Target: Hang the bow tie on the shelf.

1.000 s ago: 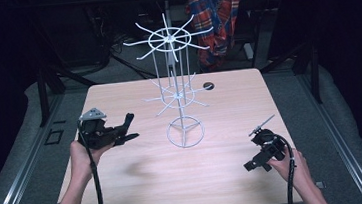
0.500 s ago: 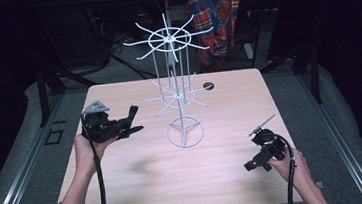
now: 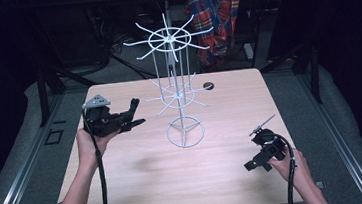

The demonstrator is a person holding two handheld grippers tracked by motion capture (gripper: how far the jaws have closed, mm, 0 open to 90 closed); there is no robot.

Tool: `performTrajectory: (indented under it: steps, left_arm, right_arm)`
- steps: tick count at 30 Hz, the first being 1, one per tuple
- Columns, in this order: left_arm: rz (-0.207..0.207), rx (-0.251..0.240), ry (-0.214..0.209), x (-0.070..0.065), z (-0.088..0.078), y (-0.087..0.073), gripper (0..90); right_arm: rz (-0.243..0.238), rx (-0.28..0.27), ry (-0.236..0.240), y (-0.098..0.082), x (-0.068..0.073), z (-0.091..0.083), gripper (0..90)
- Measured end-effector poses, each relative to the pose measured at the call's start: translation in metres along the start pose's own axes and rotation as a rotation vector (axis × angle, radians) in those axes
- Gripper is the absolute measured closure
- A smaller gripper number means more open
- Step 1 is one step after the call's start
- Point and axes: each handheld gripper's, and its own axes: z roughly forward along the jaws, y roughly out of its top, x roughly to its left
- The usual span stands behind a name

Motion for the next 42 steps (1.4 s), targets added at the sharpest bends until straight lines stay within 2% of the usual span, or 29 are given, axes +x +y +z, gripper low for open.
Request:
performTrajectory:
  steps: [4, 5, 9, 10, 13, 14, 17, 18, 19, 20, 23, 25, 28, 30, 32, 35, 40, 41, 42]
  left_arm:
    - [-0.002, -0.008, 0.0, 0.001, 0.0, 0.002, 87.8]
    - [-0.004, -0.009, -0.002, 0.001, 0.001, 0.003, 87.8]
    - [-0.001, -0.02, -0.006, 0.001, 0.001, 0.006, 87.8]
    - [0.007, -0.024, -0.006, 0.0, 0.004, 0.008, 87.8]
    - [0.017, -0.029, -0.01, -0.002, 0.007, 0.011, 87.8]
    - [0.026, -0.025, -0.01, -0.003, 0.009, 0.012, 87.7]
    - [0.032, -0.033, -0.016, -0.004, 0.011, 0.014, 87.8]
    - [0.031, -0.036, -0.015, -0.004, 0.011, 0.015, 87.8]
    - [0.032, -0.04, -0.015, -0.005, 0.011, 0.015, 87.8]
    - [0.035, -0.044, -0.018, -0.005, 0.011, 0.016, 87.7]
    - [0.052, -0.055, -0.018, -0.007, 0.011, 0.019, 87.8]
    - [0.055, -0.065, -0.022, -0.007, 0.011, 0.022, 87.7]
    - [0.06, -0.071, -0.027, -0.007, 0.011, 0.024, 87.7]
    - [0.068, -0.079, -0.027, -0.008, 0.012, 0.026, 87.8]
    - [0.07, -0.083, -0.029, -0.009, 0.013, 0.027, 87.7]
    - [0.076, -0.09, -0.034, -0.011, 0.013, 0.029, 87.7]
    - [0.081, -0.095, -0.04, -0.012, 0.015, 0.028, 87.7]
    - [0.081, -0.094, -0.04, -0.011, 0.016, 0.028, 87.8]
    - [0.081, -0.095, -0.042, -0.011, 0.016, 0.028, 87.7]
  right_arm:
    - [-0.001, 0.005, -0.005, 0.0, 0.0, 0.0, 5.1]
    - [0.017, -0.014, -0.013, -0.001, 0.001, 0.001, 5.1]
    - [-0.001, 0.004, -0.005, 0.0, 0.0, 0.0, 5.2]
    - [-0.01, 0.018, -0.024, 0.0, -0.001, -0.001, 5.2]
    - [0.006, 0.001, -0.003, 0.0, -0.001, 0.001, 5.2]
    - [0.006, 0.009, -0.009, 0.0, -0.001, 0.0, 5.2]
    - [0.02, -0.011, -0.011, 0.0, 0.001, 0.001, 5.2]
    - [0.001, 0.01, -0.006, 0.0, 0.0, 0.0, 5.2]
    - [0.021, -0.005, -0.021, -0.001, 0.002, 0.001, 5.2]
    - [0.001, 0.013, -0.014, 0.0, 0.0, 0.0, 5.2]
    - [-0.01, 0.021, -0.01, -0.001, -0.001, -0.002, 5.4]
    - [0.008, 0.005, -0.022, -0.001, -0.001, 0.0, 5.4]
    - [0.001, 0.018, -0.016, 0.0, -0.002, 0.0, 5.4]
    - [0.015, -0.001, 0.004, -0.001, 0.0, 0.0, 5.4]
    - [0.012, 0.002, -0.014, -0.001, -0.001, 0.001, 5.4]
    - [0.001, 0.019, -0.008, 0.0, -0.001, 0.0, 5.4]
    - [0.021, -0.008, 0.006, 0.0, 0.001, 0.002, 5.5]
    - [0.003, 0.017, -0.003, 0.001, -0.001, 0.001, 5.5]
    - [0.002, 0.017, -0.005, 0.001, -0.001, 0.001, 5.5]
